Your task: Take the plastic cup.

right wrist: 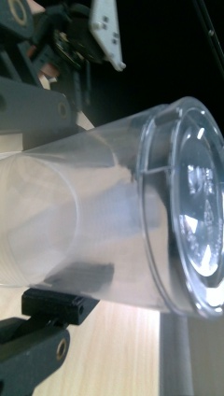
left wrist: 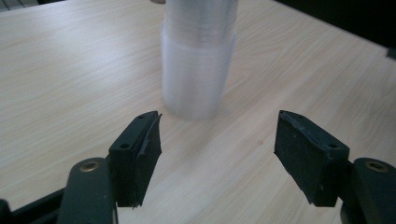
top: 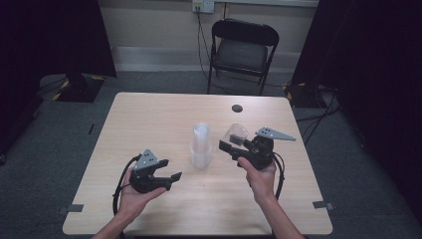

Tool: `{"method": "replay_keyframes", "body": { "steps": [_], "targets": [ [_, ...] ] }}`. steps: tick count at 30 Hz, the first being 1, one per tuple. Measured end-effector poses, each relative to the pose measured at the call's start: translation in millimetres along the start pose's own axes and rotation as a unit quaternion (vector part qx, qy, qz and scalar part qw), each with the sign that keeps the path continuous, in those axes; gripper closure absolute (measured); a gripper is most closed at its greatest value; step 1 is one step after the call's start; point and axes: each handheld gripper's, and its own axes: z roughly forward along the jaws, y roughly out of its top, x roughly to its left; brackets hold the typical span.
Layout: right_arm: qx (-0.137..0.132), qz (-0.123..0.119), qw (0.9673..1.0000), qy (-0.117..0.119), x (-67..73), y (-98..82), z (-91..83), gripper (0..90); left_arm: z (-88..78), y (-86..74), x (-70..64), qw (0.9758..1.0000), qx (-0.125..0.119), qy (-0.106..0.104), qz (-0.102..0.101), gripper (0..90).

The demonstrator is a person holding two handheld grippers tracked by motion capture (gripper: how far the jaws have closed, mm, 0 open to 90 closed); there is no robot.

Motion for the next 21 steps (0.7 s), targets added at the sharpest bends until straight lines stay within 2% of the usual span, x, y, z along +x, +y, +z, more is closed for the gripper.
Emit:
{"method": "replay_keyframes", "body": {
  "steps": [3, 5, 7, 10, 13, 16, 18, 21],
  "targets": [
    [0.003, 0.000, 1.0000, 0.002, 1.2, -3.1, -2.2, 41.2, 5.4, 12.6, -6.2, 0.9998, -0.010, 0.000, 0.017, 31.9],
    [0.006, 0.004, 1.0000, 0.007, 0.2, -5.8, -2.8, 41.1, 10.5, 18.9, -9.9, 0.9997, -0.015, -0.008, 0.019, 30.6],
    [0.009, 0.009, 0.9999, 0.011, -1.7, -9.9, -1.9, 41.1, 17.3, 23.2, -14.6, 0.9995, -0.011, -0.024, 0.015, 31.0],
    [0.008, 0.023, 0.9994, 0.024, -3.1, -16.3, -1.2, 41.1, 24.0, 26.9, -22.5, 0.9989, -0.021, -0.033, 0.026, 32.2],
    [0.015, 0.037, 0.9986, 0.033, -3.7, -19.8, 1.9, 41.1, 30.0, 26.9, -28.1, 0.9984, -0.027, -0.047, 0.017, 32.9],
    [0.017, 0.051, 0.9974, 0.048, -1.8, -23.2, 4.7, 41.2, 32.7, 22.5, -32.1, 0.9985, -0.025, -0.041, 0.028, 34.8],
    [0.020, 0.062, 0.9961, 0.060, -0.2, -26.9, 7.3, 41.2, 33.1, 17.7, -33.6, 0.9985, -0.033, -0.038, 0.024, 37.0],
    [0.027, 0.077, 0.9939, 0.075, 2.4, -31.3, 10.1, 41.3, 30.8, 13.3, -35.1, 0.9985, -0.029, -0.040, 0.025, 42.3]
  ]
}}
